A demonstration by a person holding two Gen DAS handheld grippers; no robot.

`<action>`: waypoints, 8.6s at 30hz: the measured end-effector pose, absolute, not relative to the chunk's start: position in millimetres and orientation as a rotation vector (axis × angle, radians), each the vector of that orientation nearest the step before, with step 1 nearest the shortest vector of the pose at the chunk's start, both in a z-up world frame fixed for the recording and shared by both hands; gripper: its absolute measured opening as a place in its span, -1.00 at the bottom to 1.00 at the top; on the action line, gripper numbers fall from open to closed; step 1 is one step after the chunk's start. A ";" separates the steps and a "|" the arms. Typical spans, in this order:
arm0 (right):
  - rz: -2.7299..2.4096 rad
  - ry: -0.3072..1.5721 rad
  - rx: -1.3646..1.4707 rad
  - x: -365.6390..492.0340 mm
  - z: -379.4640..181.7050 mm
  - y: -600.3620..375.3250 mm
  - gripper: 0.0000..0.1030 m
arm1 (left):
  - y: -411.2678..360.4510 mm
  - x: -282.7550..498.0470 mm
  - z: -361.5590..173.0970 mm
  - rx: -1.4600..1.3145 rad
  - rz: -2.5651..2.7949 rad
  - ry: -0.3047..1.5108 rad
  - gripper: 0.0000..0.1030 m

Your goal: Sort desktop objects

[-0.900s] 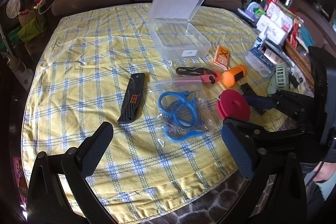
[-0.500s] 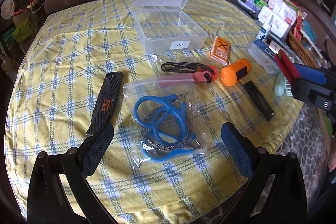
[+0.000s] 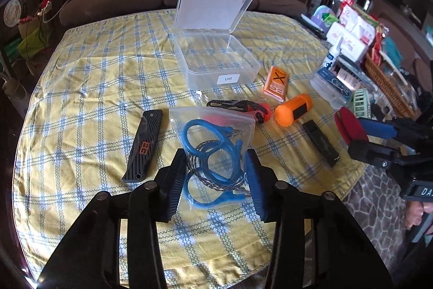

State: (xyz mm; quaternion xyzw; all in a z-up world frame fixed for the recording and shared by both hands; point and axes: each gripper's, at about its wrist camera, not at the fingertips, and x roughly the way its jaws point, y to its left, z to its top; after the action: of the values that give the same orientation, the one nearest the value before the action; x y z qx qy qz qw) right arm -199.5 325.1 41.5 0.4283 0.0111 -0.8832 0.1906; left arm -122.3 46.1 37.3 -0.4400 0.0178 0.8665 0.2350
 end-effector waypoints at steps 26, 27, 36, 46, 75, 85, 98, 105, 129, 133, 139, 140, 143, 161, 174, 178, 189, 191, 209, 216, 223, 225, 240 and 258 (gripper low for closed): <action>-2.347 0.034 1.234 -204.7 24.5 292.1 0.16 | 36.1 -145.8 48.0 -1.184 2.418 0.109 0.56; -2.320 0.034 1.248 -205.8 21.3 289.3 0.20 | 42.2 -144.6 42.9 -1.193 2.413 0.144 0.56; -2.442 -0.061 1.186 -209.8 50.2 334.1 0.43 | 65.9 -135.0 7.0 -1.233 2.381 0.260 -0.10; -2.458 -0.110 1.114 -205.6 66.8 337.3 0.46 | 48.4 -132.0 47.3 -1.137 2.385 0.089 -0.13; -2.123 -0.923 1.292 -389.8 20.9 330.8 -0.87 | 103.6 -228.6 77.2 -0.868 2.166 0.383 0.20; -2.203 -1.145 1.246 -375.4 9.5 328.3 -0.88 | 42.5 -221.9 65.5 -0.972 2.200 0.156 0.21; -2.387 -0.980 1.368 -360.6 17.1 296.9 -0.47 | 47.1 -209.9 55.4 -1.020 2.171 0.113 0.21; -2.520 -0.373 1.362 -338.0 53.7 283.3 -0.73 | 52.5 -211.3 52.0 -1.028 2.147 0.118 0.21; -2.425 -0.290 1.321 -316.9 93.9 314.8 -0.25 | 47.2 -192.1 76.3 -1.055 2.143 0.082 0.58; -2.489 -0.209 1.311 -283.6 98.2 336.8 -0.05 | 38.8 -170.0 83.0 -1.103 2.167 0.039 0.77; -2.465 -0.274 1.343 -258.1 69.0 347.8 0.02 | 9.8 -139.1 66.3 -1.200 2.257 0.009 0.95; -2.463 -0.285 1.346 -255.0 64.8 348.8 0.03 | 4.9 -135.1 61.5 -1.218 2.266 -0.003 0.95; -2.467 -0.281 1.345 -249.5 54.6 346.6 0.04 | -1.0 -131.5 49.5 -1.251 2.290 0.005 0.95; -2.399 -0.234 1.267 -248.0 54.1 302.4 0.05 | 11.6 -156.5 18.0 -1.287 2.363 0.179 -0.45; -2.419 -0.458 1.200 -250.9 85.9 343.7 0.09 | 6.7 -156.1 27.7 -1.284 2.326 0.062 -0.59; -2.422 -0.420 1.233 -254.1 80.6 340.0 0.08 | 3.2 -155.4 44.3 -1.237 2.316 -0.023 -0.60; -2.066 -0.758 1.269 -281.8 46.0 289.7 0.05 | 7.4 -145.4 83.0 -1.075 2.214 -0.140 -0.59; -1.995 -0.857 1.276 -289.7 37.8 285.4 -0.14 | 12.7 -142.2 85.8 -1.057 2.198 -0.126 -0.59; -2.010 -0.914 1.283 -309.3 42.1 301.3 -0.88 | 48.0 -141.5 78.5 -1.036 2.130 -0.137 -0.49; -2.167 -0.793 1.291 -358.4 56.2 320.6 -0.88 | 31.8 -153.5 71.3 -1.079 2.155 -0.214 -0.15; -2.289 -0.556 1.319 -394.3 54.5 315.7 -0.88 | 15.8 -161.5 74.5 -1.077 2.182 -0.249 -0.15; -2.312 -0.481 1.330 -397.4 51.1 308.2 -0.88 | 16.2 -162.6 73.6 -1.080 2.179 -0.246 -0.15; -2.310 -0.311 1.368 -400.9 59.7 302.6 -0.88 | 16.3 -162.5 75.6 -1.079 2.163 -0.259 -0.15; -2.333 -0.164 1.473 -413.3 31.8 284.7 -0.78 | 27.1 -161.3 71.7 -1.084 2.145 -0.236 -0.15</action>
State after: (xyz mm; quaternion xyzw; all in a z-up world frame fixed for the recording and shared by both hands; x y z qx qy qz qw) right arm -413.3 284.7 31.8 0.5234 -0.0584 -0.8291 0.1879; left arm -161.3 27.1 71.7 -0.4196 -0.0912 0.8302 0.3555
